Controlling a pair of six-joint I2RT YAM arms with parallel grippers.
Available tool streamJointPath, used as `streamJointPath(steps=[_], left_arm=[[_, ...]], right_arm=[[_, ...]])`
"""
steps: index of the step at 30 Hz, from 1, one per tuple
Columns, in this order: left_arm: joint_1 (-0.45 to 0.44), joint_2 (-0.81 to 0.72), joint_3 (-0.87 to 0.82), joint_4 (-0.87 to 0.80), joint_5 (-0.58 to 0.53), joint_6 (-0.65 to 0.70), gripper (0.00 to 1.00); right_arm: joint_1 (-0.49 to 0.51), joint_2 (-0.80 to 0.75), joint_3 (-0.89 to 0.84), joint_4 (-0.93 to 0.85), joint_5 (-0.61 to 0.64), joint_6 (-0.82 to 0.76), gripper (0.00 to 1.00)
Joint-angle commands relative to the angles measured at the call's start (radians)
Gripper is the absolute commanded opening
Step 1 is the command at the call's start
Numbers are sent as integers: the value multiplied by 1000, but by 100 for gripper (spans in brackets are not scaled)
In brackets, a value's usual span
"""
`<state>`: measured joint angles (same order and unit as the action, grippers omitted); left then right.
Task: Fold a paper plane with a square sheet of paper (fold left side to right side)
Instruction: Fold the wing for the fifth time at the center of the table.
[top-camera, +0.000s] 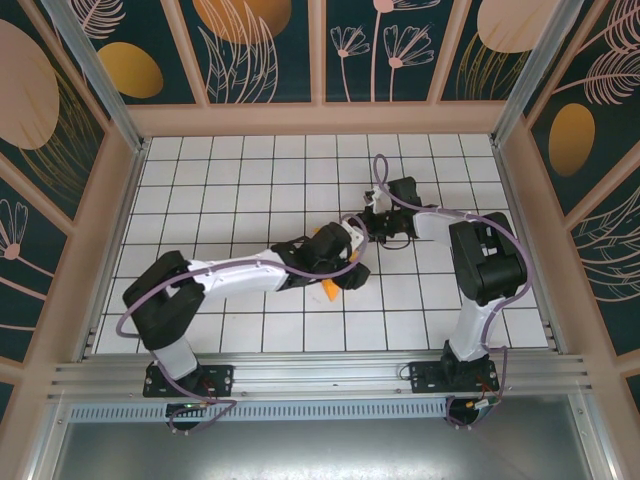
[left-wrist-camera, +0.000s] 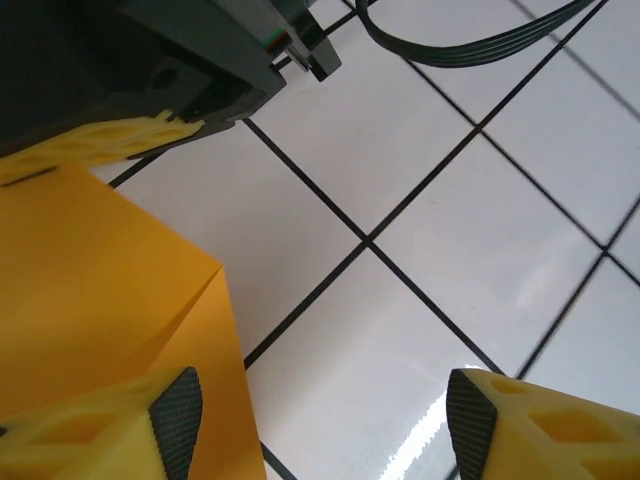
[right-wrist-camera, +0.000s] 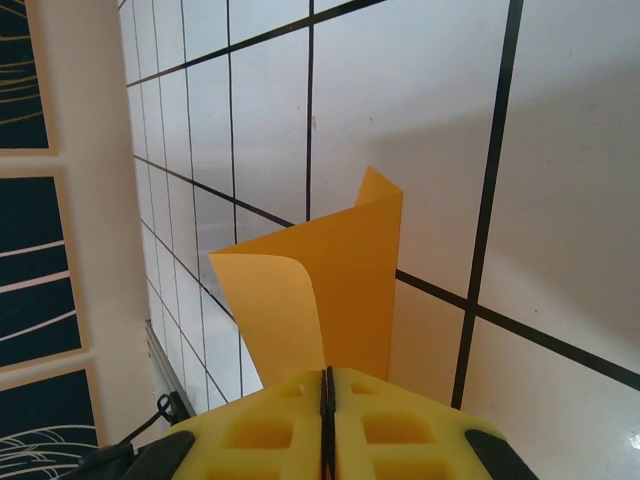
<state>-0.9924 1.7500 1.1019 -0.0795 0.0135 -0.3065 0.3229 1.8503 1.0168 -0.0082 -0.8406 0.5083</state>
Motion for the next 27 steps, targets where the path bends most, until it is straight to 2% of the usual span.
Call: streamJointPath(steps=[1,7,12,19,27], left_arm=[[-19,59,73,-124,-151,16,70],[-50,131,135,-204,-276,0,71],[-63,177,159,-253,-373,-20,68],[-65,186,148,-259,-428,-40,53],[-66,182,136,-246,-419,-44,35]], right_arm=[[11,-27,22,-1,9,45,10],[22,-16,35,-2,21,59,9],[25,-5,45,-9,26,58,8],[25,1,48,-22,44,54,7],[26,8,59,-49,72,39,8]])
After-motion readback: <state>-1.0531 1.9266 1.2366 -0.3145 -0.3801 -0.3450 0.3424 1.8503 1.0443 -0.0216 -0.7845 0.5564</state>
